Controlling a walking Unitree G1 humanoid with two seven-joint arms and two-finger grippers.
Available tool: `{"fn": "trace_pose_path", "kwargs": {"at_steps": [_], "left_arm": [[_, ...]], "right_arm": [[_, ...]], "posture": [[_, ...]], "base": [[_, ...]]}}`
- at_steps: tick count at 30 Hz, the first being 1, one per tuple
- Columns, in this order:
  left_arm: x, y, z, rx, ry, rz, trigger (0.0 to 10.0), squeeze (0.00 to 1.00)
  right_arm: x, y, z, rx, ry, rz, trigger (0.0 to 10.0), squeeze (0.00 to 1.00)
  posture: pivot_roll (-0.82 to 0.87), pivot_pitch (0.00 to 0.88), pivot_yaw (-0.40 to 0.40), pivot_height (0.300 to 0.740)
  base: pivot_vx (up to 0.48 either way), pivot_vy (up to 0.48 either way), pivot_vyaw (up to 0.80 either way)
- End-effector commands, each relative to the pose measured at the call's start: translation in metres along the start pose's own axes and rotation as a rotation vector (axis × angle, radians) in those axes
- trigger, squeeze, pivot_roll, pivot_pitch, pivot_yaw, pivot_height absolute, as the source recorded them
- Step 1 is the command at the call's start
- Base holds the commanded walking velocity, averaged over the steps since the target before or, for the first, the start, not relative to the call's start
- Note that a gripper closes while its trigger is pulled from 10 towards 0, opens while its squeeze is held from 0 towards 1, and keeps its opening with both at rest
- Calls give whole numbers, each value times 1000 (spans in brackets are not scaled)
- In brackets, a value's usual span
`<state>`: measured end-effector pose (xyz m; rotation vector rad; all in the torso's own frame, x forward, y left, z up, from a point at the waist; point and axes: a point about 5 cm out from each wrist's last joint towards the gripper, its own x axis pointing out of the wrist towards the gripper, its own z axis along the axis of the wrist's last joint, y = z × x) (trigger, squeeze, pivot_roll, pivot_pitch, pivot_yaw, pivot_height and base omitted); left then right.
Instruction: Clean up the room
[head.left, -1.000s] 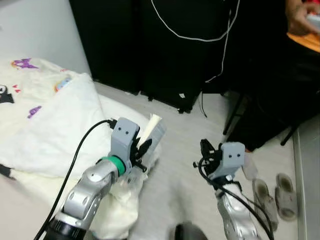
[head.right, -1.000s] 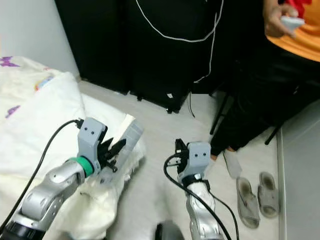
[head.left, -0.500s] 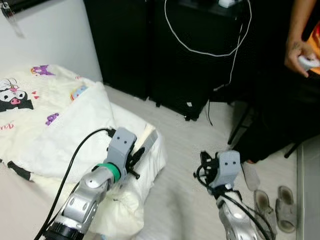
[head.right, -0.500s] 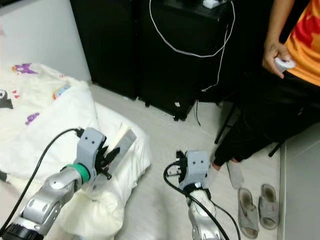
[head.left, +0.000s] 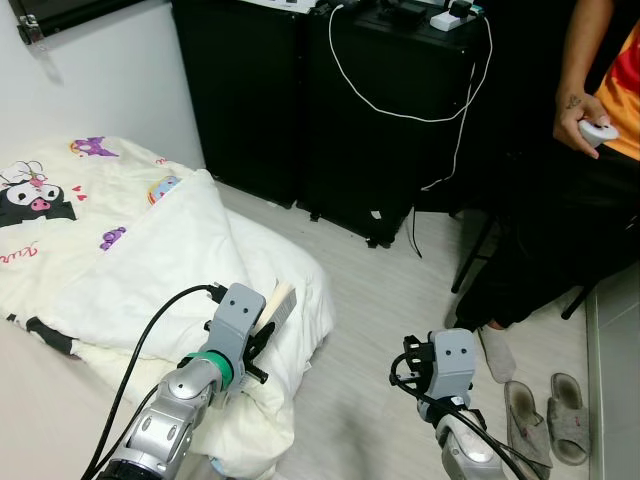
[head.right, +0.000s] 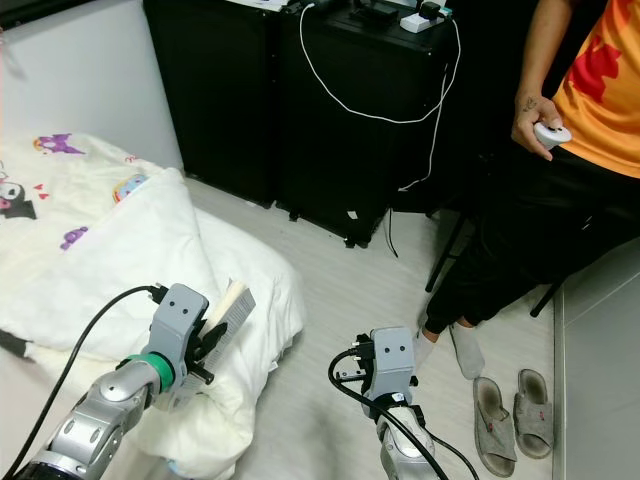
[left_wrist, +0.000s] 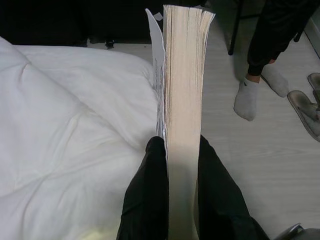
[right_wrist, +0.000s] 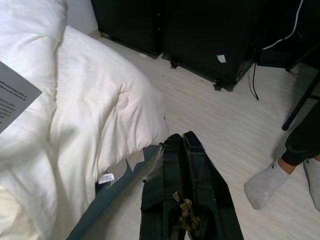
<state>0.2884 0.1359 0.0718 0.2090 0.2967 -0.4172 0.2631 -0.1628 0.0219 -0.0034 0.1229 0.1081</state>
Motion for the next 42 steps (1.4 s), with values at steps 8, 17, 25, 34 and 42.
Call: {"fn": "trace_pose_path", "kwargs": {"at_steps": [8,17,25,34,42], "left_arm": [[1,-2,1,9,-19,-9,10000,0],[1,-2,0,16,-29,-7,10000,0],[1,-1,0,16,-31,-2,10000,0],[1,-2,0,15,-33,-3,10000,0],[1,-2,-1,14,-36,-5,10000,0]], "right_arm": [[-3,1,-6,9,12,-4,10000,0],[-3,2,-7,9,5,-2,10000,0],[-3,2,-7,9,2,0,10000,0],[-4,3,-8,9,-1,3,10000,0],[-3,4,-6,16,-11,2,10000,0]], "posture": [[33,42,-3,740],[32,46,-2,740],[33,51,-4,740],[33,57,-7,740],[33,57,-7,740]], "base": [[-291,0,0],[-300,0,0],[-318,0,0],[-335,0,0],[-331,0,0]]}}
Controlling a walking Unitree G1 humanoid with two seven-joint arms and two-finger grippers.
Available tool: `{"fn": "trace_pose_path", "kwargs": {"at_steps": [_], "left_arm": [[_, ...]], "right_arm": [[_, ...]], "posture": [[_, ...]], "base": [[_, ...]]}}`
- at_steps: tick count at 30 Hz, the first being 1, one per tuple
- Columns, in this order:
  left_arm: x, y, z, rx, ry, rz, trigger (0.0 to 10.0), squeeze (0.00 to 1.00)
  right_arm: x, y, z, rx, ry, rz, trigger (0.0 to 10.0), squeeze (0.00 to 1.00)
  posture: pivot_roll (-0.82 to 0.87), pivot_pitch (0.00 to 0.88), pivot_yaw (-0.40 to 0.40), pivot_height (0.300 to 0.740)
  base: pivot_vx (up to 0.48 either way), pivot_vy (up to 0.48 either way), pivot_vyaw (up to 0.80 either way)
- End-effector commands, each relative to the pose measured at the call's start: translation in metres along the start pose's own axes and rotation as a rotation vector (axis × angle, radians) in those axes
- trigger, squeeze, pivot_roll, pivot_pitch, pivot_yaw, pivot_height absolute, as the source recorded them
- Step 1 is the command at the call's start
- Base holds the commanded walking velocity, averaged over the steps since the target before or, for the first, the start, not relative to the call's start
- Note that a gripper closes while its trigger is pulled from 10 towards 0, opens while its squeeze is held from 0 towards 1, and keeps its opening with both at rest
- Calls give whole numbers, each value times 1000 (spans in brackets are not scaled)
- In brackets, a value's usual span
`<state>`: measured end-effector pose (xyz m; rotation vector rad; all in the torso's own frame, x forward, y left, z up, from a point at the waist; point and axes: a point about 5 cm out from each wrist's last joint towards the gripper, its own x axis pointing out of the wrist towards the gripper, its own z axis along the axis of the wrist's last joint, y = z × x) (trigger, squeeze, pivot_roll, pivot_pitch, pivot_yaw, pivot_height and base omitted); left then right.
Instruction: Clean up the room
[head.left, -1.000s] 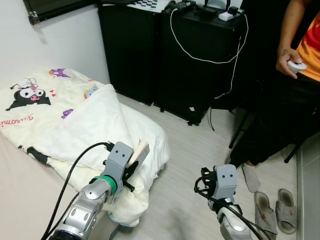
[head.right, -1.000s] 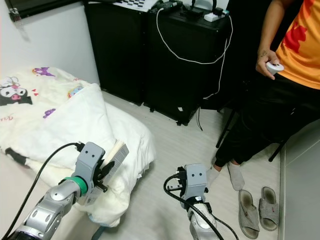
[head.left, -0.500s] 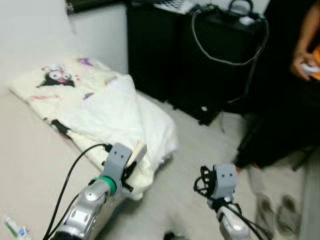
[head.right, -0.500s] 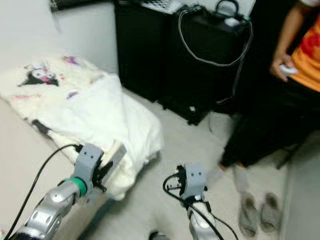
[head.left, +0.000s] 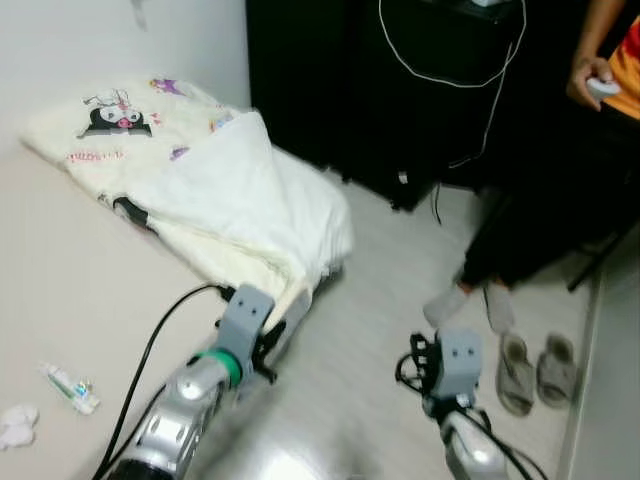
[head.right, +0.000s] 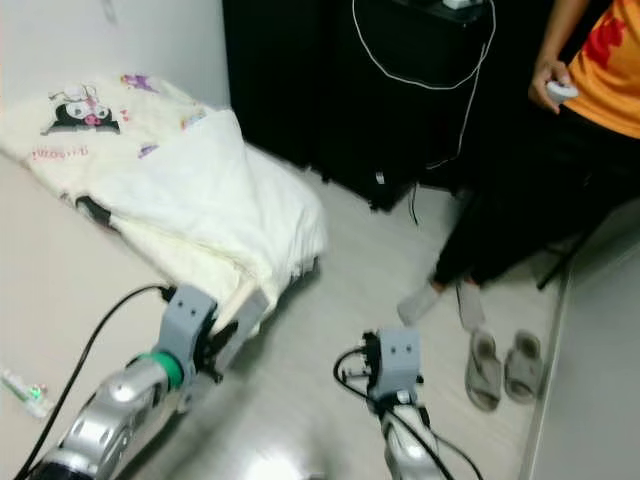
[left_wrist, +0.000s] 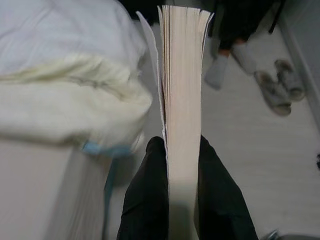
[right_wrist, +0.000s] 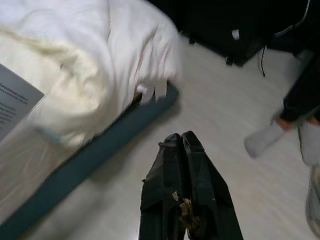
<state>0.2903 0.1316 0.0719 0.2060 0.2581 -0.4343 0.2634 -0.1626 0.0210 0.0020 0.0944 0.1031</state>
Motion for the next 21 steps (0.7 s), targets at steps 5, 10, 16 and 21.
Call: {"fn": "trace_pose_path", "kwargs": {"at_steps": [5,10,16,21], "left_arm": [[-2,2,-2,8,3,7,10000,0],[-2,1,-2,8,3,6,10000,0],[-2,1,-2,8,1,5,10000,0],[-2,2,-2,10,2,6,10000,0]], "right_arm": [[-3,5,-5,12,16,7,10000,0],[-3,5,-5,12,16,7,10000,0],[-3,6,-6,10,19,8,10000,0],[-3,6,-6,9,21,10,10000,0]], "posture": [[34,61,-5,740],[34,61,-5,740],[35,61,-4,740],[35,61,-4,740]], "base": [[-334,0,0],[-331,0,0],[-333,0,0],[-331,0,0]]}}
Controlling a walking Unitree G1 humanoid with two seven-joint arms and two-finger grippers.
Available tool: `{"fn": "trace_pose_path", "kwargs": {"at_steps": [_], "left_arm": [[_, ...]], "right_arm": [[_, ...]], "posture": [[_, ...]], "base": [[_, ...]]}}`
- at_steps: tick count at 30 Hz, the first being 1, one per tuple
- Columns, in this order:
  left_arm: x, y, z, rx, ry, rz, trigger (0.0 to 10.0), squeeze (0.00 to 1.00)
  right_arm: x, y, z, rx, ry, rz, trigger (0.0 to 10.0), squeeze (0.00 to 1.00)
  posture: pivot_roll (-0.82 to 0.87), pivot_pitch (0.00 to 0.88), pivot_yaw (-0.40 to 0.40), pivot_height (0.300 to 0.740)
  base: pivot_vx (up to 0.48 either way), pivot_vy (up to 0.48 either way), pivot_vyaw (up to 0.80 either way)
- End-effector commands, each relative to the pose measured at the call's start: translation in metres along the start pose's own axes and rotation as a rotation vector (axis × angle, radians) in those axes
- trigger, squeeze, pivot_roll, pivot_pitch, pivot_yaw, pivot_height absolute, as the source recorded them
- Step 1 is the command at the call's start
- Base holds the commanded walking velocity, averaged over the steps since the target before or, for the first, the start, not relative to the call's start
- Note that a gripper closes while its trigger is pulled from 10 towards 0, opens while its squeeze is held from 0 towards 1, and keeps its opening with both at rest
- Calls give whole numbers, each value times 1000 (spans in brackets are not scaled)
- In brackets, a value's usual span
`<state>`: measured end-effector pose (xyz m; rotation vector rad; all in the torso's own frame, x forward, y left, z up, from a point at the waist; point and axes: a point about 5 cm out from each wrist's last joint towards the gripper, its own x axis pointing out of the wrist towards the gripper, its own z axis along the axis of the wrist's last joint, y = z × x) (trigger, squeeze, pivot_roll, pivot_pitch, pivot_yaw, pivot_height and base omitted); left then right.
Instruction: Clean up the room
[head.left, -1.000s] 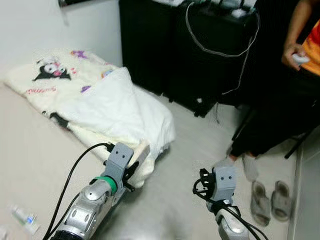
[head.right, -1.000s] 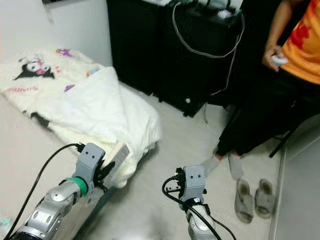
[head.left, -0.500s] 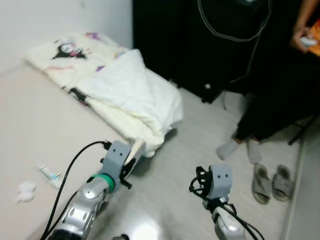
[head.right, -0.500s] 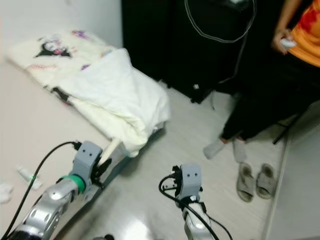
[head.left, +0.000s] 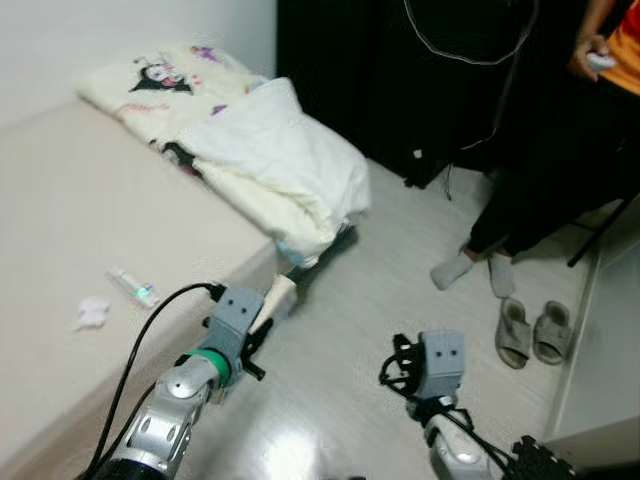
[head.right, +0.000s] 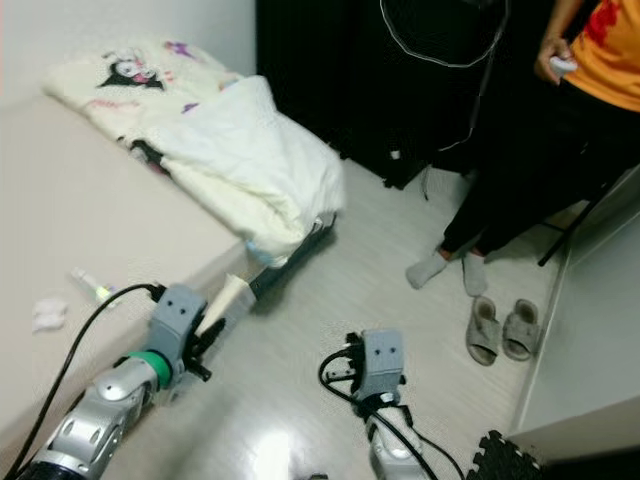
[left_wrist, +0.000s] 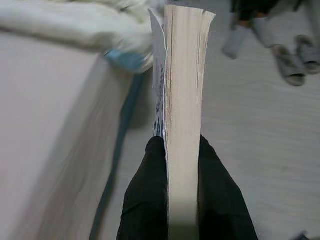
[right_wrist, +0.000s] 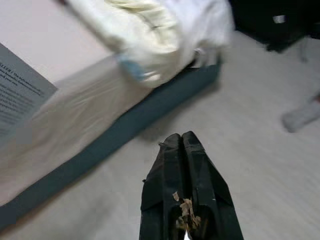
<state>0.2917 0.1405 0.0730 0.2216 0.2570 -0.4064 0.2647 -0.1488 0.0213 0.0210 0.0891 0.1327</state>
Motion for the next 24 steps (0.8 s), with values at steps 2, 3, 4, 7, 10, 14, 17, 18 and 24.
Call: {"fn": "trace_pose_path", "kwargs": {"at_steps": [2,3,4,7,10,14,17,18,24], "left_arm": [[1,-7,-1,-1,-3,-24,10000,0],[1,-7,-1,-1,-3,-23,10000,0],[0,-7,-1,-1,-3,-23,10000,0],[1,-7,-1,-1,-2,-23,10000,0],[1,-7,-1,0,-1,-25,10000,0],[1,-7,-2,1,-1,-25,10000,0],[1,-7,-2,1,-1,-25,10000,0],[1,-6,-2,2,-1,-24,10000,0],[1,-6,-3,3,1,-23,10000,0]], "right_arm": [[-5,-7,-6,-8,27,-21,10000,0],[-5,-7,-6,-8,27,-21,10000,0],[-5,-7,-7,-8,28,-21,10000,0],[-5,-7,-7,-8,28,-20,10000,0],[-5,-7,-7,-7,28,-20,10000,0],[-5,-6,-7,-7,28,-17,10000,0],[-5,-6,-7,-9,29,-14,10000,0],[-5,-5,-7,-10,29,-13,10000,0],[-4,-4,-7,-12,31,-7,10000,0]], "posture": [[35,61,-4,740],[35,61,-4,740],[35,61,-4,740],[35,61,-4,740],[35,61,-4,740],[35,61,-4,740],[35,61,-4,740],[35,61,-4,740],[35,61,-4,740]], "base": [[-334,0,0],[-330,0,0],[-330,0,0],[-331,0,0],[-330,0,0],[-332,0,0],[-333,0,0],[-334,0,0],[-334,0,0]]}}
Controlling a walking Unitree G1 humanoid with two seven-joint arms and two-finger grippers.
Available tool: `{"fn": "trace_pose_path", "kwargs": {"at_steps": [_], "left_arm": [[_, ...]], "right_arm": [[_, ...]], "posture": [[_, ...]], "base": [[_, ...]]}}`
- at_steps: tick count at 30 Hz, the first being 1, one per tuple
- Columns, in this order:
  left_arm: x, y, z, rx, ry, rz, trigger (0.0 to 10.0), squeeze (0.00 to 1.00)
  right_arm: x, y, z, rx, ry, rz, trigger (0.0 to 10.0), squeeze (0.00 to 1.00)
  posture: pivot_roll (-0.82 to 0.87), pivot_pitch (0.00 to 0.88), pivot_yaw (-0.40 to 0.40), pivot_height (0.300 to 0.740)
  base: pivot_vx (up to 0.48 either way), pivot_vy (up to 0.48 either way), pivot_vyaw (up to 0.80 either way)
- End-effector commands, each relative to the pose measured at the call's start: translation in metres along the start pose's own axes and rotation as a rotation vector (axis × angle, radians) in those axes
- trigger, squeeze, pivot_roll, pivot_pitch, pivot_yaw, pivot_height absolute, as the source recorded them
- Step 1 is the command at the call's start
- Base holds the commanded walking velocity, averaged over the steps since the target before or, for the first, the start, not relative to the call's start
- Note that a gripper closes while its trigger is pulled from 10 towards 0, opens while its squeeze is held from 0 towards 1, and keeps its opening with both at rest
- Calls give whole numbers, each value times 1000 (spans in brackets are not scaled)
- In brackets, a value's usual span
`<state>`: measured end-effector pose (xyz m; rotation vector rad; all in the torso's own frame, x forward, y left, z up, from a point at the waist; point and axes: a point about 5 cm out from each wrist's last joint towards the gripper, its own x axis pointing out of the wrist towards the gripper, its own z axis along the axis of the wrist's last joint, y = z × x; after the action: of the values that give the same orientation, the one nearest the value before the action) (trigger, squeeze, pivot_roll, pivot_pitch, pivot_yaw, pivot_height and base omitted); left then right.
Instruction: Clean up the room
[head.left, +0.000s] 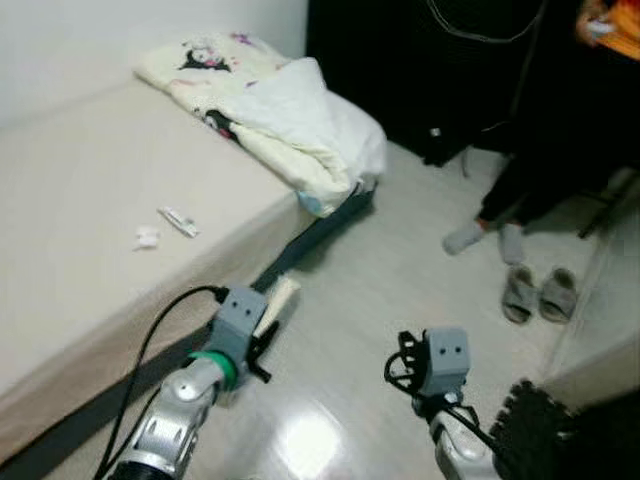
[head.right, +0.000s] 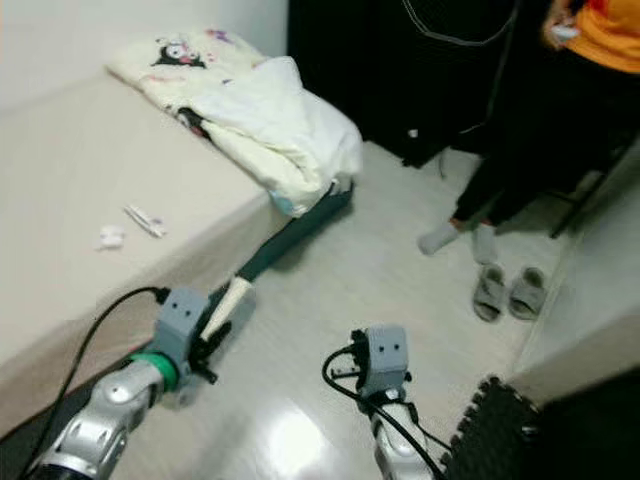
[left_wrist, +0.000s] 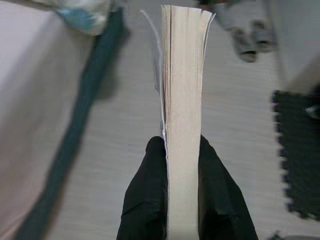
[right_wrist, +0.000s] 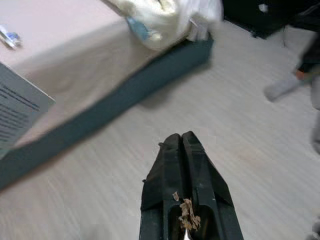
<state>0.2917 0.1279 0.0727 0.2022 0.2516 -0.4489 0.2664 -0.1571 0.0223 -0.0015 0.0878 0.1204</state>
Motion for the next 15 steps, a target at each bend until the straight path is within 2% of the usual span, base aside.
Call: {"fn": "trace_pose_path", "kwargs": {"at_steps": [1,15], "left_arm": [[-4,5,-6,15,14,20,10000,0],[-4,6,-7,16,17,21,10000,0]], "right_arm": [[-5,4,-8,9,31,6,10000,0],[-4,6,-9,7,40,21,10000,0]], "posture": [[35,61,-4,740],[37,58,-3,740]], "base": [[-334,0,0],[-332,0,0]]}}
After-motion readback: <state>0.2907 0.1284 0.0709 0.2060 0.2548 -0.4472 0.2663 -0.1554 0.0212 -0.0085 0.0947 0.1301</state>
